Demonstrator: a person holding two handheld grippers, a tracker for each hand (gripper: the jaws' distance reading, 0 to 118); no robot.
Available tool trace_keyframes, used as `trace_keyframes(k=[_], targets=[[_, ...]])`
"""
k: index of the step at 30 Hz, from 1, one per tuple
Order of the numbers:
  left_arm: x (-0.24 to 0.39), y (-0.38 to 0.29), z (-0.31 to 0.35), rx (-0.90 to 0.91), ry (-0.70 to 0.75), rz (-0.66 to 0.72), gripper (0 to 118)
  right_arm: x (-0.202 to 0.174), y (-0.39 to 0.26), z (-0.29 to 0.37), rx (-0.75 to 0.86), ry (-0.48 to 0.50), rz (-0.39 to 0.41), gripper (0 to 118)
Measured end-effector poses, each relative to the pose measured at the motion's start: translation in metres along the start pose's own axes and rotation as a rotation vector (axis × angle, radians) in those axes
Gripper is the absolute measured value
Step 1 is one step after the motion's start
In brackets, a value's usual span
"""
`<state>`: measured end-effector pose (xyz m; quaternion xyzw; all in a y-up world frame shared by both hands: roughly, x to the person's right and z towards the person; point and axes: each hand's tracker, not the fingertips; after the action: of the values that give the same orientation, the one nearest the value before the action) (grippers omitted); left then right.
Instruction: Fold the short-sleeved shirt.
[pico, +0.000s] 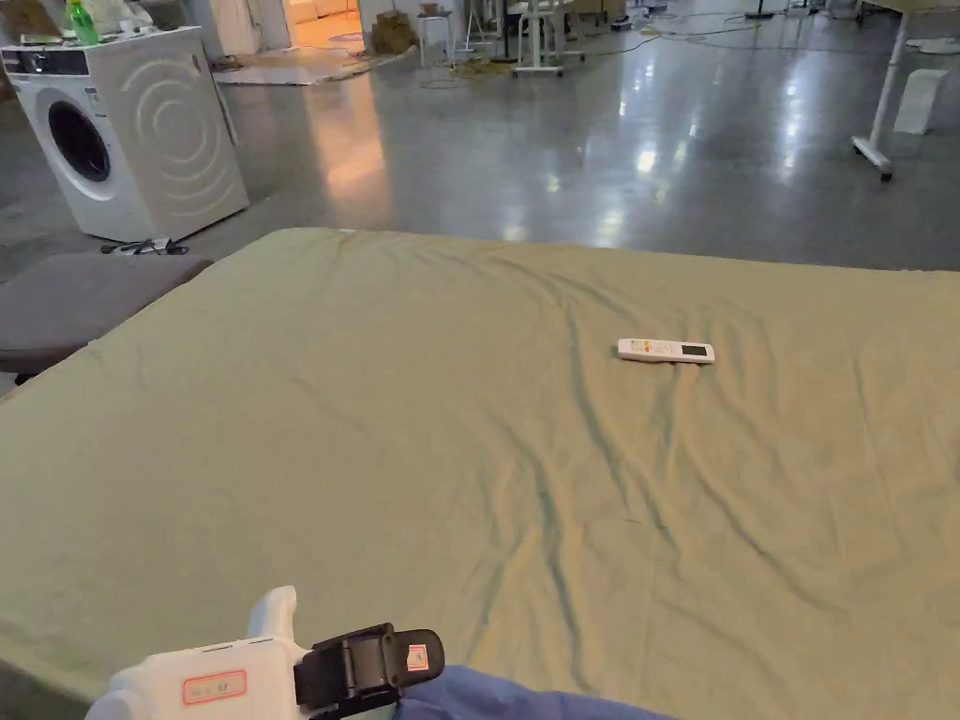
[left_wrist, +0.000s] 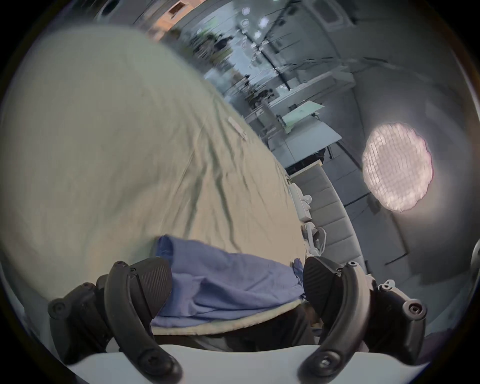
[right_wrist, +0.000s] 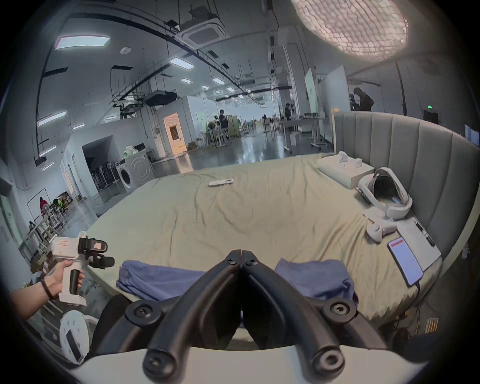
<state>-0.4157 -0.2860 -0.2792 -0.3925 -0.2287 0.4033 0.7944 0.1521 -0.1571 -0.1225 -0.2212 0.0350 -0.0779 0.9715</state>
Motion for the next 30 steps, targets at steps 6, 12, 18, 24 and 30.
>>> trace_keyframes(k=[6,12,18,24,30], targets=[[-0.047,-0.003,-0.024,-0.067,0.013,0.072,106,-0.009,-0.005,-0.006,-0.058,-0.006,-0.003,0],[-0.062,0.001,-0.053,-0.098,-0.167,0.223,106,-0.015,-0.005,-0.016,-0.090,0.044,-0.026,0],[-0.033,-0.003,-0.062,-0.168,-0.087,0.216,20,-0.027,-0.005,-0.018,-0.108,0.065,-0.009,0],[-0.035,0.003,-0.052,-0.053,-0.025,0.219,10,-0.026,-0.009,-0.013,-0.127,0.044,0.009,0],[-0.031,0.024,-0.009,0.045,0.030,0.180,10,-0.015,-0.014,-0.009,-0.142,0.032,0.000,0]])
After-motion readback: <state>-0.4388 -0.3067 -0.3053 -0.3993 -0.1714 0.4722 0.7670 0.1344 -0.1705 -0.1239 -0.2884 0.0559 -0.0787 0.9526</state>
